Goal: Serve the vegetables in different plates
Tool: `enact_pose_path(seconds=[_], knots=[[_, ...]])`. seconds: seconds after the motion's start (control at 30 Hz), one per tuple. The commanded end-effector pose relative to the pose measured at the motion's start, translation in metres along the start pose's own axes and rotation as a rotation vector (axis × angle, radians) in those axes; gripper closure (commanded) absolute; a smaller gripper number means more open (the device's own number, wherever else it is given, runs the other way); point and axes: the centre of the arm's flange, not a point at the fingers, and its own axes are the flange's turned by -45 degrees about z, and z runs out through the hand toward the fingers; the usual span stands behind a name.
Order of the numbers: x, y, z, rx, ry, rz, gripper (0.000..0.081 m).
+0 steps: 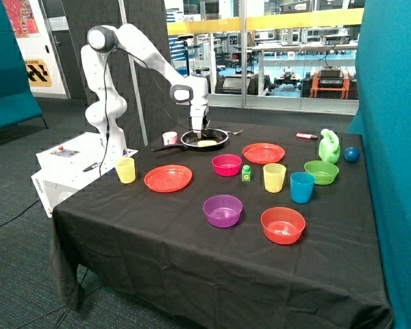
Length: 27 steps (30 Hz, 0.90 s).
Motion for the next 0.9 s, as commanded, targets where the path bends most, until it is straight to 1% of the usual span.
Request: enact_pose_path(seconds=[0.0, 0.87], knots=[[0.003, 0.002, 0.002, 0.0005, -0.0033, 0.002, 0.0221], [0.002, -0.006, 0.018, 0.0005, -0.0033, 0.008, 0.0238]])
